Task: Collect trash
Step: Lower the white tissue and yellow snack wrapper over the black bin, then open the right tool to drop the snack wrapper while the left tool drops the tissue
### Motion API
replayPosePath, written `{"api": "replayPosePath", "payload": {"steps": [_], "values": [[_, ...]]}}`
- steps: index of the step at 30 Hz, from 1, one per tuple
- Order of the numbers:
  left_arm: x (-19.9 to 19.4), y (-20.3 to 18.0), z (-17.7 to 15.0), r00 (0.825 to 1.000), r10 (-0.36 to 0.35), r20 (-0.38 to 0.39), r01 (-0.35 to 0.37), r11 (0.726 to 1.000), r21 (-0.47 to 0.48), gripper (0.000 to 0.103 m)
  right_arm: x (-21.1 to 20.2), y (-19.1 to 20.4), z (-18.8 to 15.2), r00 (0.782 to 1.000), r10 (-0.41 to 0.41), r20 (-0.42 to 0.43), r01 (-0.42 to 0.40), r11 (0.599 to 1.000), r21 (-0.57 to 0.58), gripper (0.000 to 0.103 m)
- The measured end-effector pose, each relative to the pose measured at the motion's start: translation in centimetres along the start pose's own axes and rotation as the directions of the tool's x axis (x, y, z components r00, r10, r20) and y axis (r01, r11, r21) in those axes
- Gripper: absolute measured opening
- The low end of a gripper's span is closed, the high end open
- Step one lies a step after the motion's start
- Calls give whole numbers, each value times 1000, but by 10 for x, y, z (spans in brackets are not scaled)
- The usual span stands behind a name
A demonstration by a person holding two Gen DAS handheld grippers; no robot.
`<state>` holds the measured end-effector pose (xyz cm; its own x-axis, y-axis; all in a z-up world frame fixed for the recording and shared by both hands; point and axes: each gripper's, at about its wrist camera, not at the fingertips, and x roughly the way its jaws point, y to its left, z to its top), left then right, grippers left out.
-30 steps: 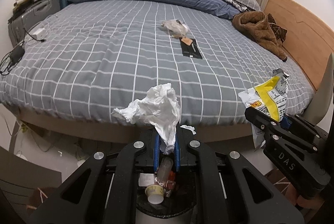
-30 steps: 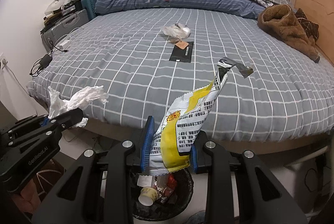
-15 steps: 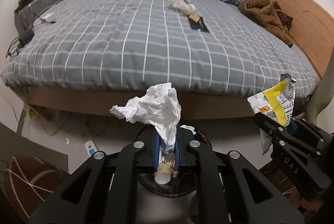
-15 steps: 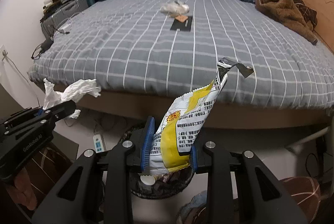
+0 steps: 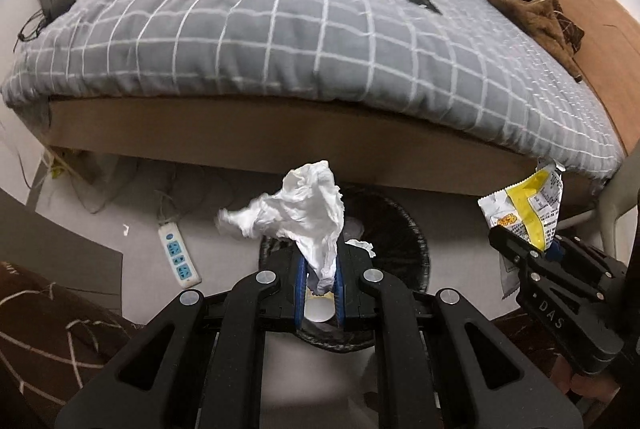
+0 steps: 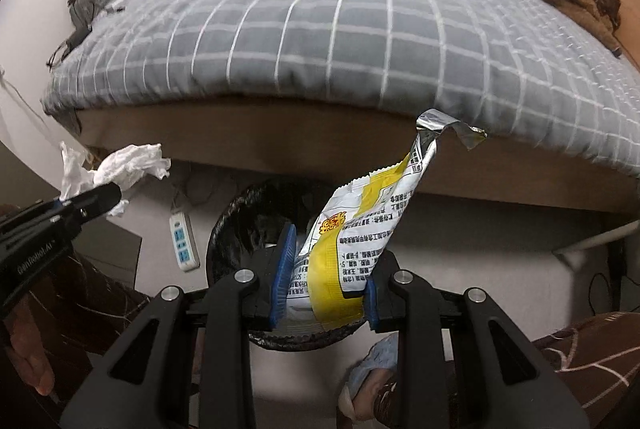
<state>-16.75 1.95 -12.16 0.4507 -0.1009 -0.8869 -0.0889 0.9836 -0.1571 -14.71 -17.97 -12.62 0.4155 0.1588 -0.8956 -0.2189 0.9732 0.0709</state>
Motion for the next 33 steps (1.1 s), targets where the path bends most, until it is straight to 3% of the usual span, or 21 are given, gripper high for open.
{"api": "replayPosePath", "payload": {"steps": [10,18,23,28,33], "values": [[32,28,2,998,53,-41,-54,998,-26,10,61,25,5,995,10,-103,-12,1000,-22,32],[45,40,2,994,74,-74,-78,996,-49,10,81,38,1,989,-3,-145,-4,999,-51,65],[50,35,1,994,72,-82,-75,997,-35,10,76,33,1,992,-33,-118,28,999,-44,86],[51,21,2,995,50,-82,-51,999,-15,10,61,13,5,996,-42,-80,42,999,2,94],[54,1,2,996,31,-84,-29,999,24,10,43,-13,4,997,-62,-44,64,997,52,95]]}}
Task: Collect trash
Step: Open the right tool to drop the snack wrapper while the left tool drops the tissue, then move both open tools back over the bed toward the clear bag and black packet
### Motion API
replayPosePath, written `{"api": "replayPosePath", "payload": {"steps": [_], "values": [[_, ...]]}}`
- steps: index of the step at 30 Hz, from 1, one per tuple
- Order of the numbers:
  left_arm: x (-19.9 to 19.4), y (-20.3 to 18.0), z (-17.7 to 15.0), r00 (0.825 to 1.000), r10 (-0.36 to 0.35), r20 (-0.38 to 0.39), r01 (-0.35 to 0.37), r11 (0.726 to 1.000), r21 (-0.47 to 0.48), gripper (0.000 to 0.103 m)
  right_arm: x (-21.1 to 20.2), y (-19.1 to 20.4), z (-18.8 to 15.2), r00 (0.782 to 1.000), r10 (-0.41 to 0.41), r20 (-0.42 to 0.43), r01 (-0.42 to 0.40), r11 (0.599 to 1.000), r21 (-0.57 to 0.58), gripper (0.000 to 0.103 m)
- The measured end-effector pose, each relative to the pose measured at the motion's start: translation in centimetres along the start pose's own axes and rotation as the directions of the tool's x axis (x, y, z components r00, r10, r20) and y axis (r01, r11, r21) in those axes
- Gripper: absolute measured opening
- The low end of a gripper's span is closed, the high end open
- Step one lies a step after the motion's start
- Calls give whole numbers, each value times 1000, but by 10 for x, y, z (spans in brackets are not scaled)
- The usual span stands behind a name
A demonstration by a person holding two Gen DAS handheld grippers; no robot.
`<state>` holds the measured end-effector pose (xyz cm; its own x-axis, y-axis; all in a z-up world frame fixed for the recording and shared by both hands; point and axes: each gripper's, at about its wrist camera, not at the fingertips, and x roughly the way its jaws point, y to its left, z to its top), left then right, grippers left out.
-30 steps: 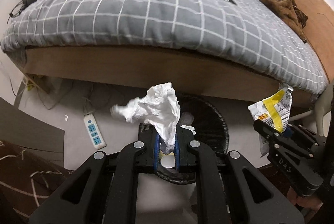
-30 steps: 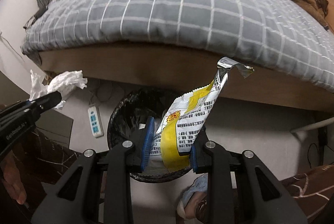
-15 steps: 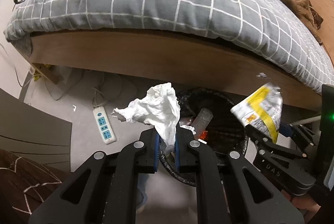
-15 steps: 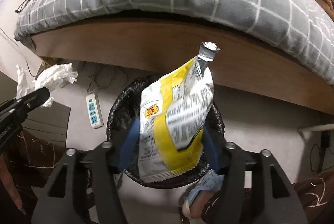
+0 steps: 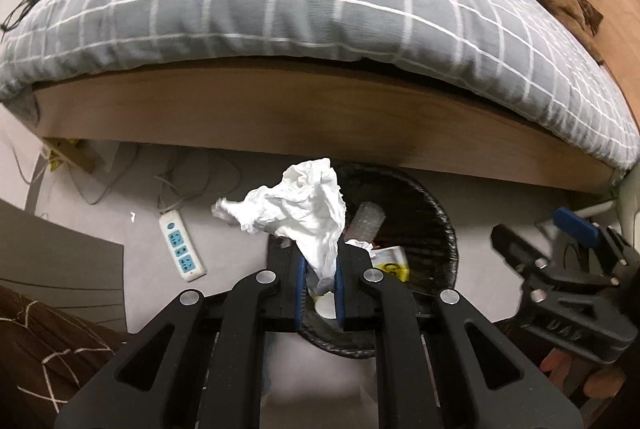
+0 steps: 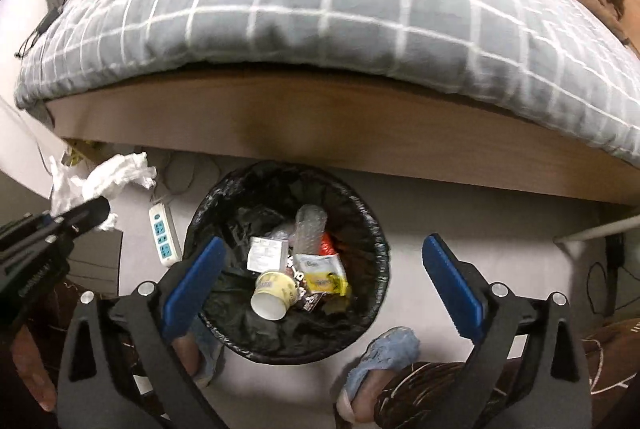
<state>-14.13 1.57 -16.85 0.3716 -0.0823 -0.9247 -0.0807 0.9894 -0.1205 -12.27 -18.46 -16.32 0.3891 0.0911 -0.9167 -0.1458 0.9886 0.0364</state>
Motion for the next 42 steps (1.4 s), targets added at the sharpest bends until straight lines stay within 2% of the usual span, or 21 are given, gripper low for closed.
{"api": "replayPosePath", "payload": {"steps": [11,18,19,21,23,25,32,34,42], "values": [[4,-54,1,998,-65,-18,66,993,101,10,-46,-76,11,990,-107,96,98,991,94,95],[8,-79,1,997,-81,-15,83,985,149,13,-61,-107,20,983,-129,131,107,982,158,95],[8,-80,1,997,-80,-12,81,985,150,15,-60,-108,20,983,-129,132,107,981,164,95],[7,-82,3,997,-74,-6,74,986,151,27,-59,-109,20,983,-129,134,106,980,168,95],[4,-81,5,998,-64,11,61,987,148,51,-59,-110,22,982,-127,138,104,980,167,95],[0,-79,9,998,-46,37,41,989,145,63,-60,-108,25,981,-126,144,102,981,167,95],[-24,-68,34,990,-6,140,-11,993,116,91,-66,-99,36,975,-123,185,95,984,152,95],[-30,-62,45,987,2,164,-18,996,92,97,-68,-96,43,972,-120,200,91,985,146,95],[-43,-51,97,975,14,223,-30,997,68,97,-67,-81,81,959,-111,261,88,991,98,95]]}}
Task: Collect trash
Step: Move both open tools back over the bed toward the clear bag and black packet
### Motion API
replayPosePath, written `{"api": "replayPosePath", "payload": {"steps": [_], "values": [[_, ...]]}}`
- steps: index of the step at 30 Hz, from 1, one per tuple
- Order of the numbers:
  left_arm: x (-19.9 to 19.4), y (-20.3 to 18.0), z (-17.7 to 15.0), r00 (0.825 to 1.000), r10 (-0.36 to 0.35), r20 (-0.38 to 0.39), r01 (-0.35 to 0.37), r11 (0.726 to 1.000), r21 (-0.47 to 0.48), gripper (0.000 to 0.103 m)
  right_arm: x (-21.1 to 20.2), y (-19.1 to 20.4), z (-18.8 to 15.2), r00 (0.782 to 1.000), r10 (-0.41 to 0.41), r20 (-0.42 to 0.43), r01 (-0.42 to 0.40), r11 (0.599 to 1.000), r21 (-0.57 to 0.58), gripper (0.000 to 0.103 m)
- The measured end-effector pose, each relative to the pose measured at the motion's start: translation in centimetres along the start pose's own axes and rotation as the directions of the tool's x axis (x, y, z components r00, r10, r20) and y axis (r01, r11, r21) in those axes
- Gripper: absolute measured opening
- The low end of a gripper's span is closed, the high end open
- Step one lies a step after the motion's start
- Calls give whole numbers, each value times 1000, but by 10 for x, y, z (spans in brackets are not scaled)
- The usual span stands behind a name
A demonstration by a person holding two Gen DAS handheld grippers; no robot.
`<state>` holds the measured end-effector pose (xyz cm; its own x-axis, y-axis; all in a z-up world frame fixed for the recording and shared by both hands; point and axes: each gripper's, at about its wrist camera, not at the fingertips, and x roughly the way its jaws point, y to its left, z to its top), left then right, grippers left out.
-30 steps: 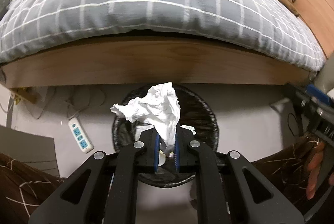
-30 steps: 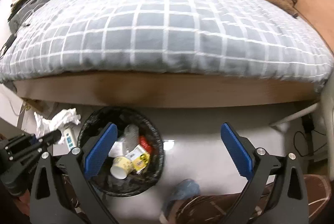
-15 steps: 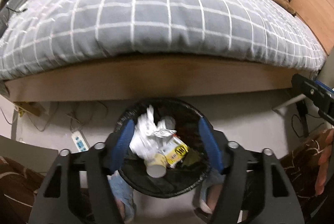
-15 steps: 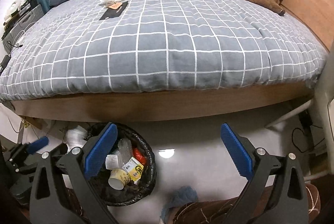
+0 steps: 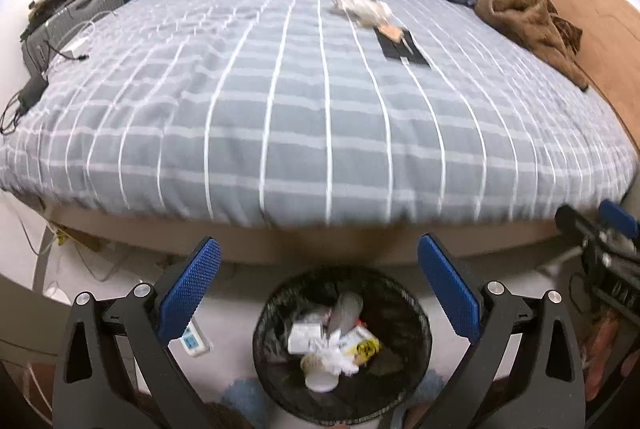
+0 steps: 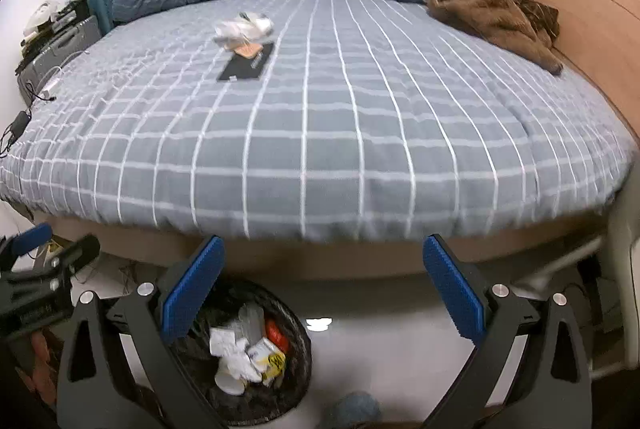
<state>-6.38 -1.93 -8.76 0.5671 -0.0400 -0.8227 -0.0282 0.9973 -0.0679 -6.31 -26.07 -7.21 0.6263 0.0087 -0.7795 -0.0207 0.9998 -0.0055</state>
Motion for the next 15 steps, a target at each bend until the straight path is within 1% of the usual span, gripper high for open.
{"api": "replayPosePath", "payload": {"steps": [3,6,9,12,15], "values": [[1,5,24,1000,-3,31,3,1000,-12,97,9,3,16,1000,7,13,-7,1000,-1,95],[8,5,50,999,-14,45,15,1000,-16,97,22,5,36,1000,15,14,-15,1000,3,95],[20,1,78,998,-13,58,14,1000,-27,97,32,6,53,999,23,23,-23,1000,3,95],[32,-3,105,996,19,87,-16,999,-33,97,50,4,76,999,19,34,-19,1000,-2,95],[50,-8,136,995,7,97,-3,999,-41,97,65,-1,93,999,19,37,-20,1000,7,95]]}}
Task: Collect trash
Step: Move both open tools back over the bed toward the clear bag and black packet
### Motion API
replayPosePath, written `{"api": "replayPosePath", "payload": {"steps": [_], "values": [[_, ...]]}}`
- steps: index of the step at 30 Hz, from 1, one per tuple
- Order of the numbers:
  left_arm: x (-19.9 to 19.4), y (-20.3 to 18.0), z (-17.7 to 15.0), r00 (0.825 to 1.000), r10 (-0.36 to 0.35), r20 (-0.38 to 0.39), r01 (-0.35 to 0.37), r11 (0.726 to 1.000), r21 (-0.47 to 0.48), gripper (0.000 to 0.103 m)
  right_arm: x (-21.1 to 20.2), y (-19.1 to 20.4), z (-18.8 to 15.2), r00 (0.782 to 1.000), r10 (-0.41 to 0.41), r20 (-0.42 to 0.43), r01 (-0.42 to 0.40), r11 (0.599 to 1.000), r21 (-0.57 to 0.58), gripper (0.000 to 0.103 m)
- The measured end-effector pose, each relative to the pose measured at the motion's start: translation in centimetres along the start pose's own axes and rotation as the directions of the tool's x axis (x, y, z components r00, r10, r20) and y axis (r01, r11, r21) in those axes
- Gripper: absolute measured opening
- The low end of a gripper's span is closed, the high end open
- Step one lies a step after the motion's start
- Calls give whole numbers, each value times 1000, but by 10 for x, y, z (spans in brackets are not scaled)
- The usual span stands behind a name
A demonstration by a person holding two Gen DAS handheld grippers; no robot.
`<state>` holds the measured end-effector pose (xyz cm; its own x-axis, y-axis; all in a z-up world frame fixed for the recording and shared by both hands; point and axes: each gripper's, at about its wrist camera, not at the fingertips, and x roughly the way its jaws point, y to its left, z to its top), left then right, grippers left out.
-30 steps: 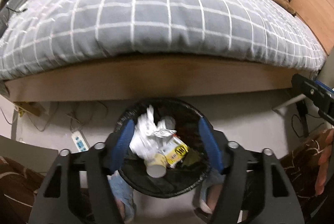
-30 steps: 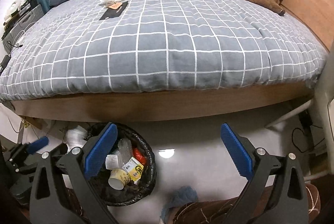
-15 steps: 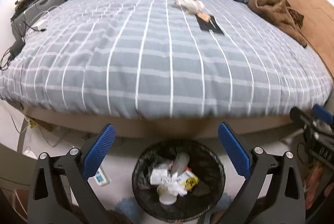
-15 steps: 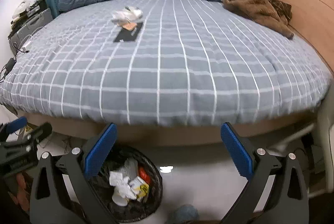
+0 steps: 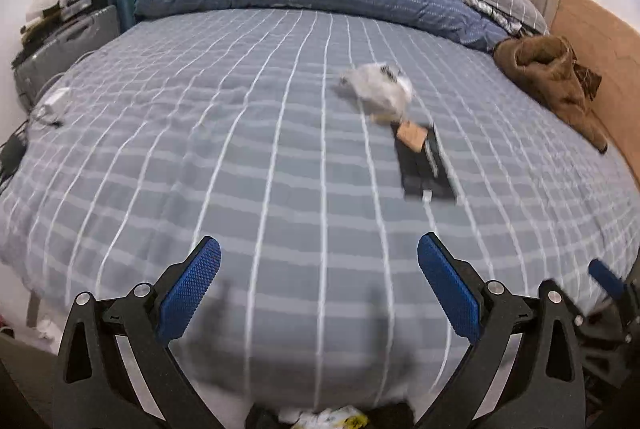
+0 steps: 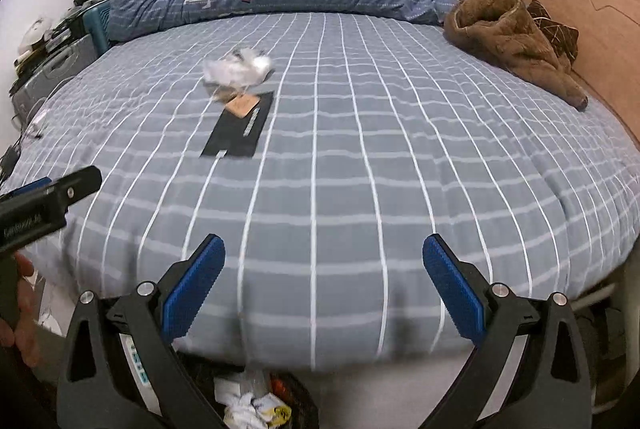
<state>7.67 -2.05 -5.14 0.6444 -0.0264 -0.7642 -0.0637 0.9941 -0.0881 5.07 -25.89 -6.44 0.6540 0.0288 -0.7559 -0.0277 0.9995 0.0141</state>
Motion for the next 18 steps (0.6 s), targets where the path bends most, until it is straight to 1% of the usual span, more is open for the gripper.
{"api": "replayPosePath", "payload": {"steps": [4,7,11,16,18], "values": [[32,-14,36,1000,-8,5,8,1000,12,97,25,-6,28,1000,-4,11,4,1000,-8,95],[64,-28,66,1000,-12,2,12,999,29,97,44,-7,48,1000,-3,16,3,1000,-14,95],[101,-43,99,1000,-14,0,14,999,47,97,66,-10,67,1000,2,17,-2,1000,-25,95],[150,-61,129,1000,-18,-24,20,997,68,97,95,-14,82,1000,17,-4,-17,999,-39,95],[161,-67,135,999,-31,-15,32,997,65,97,105,-17,85,1000,21,-14,-21,999,-33,95]]}}
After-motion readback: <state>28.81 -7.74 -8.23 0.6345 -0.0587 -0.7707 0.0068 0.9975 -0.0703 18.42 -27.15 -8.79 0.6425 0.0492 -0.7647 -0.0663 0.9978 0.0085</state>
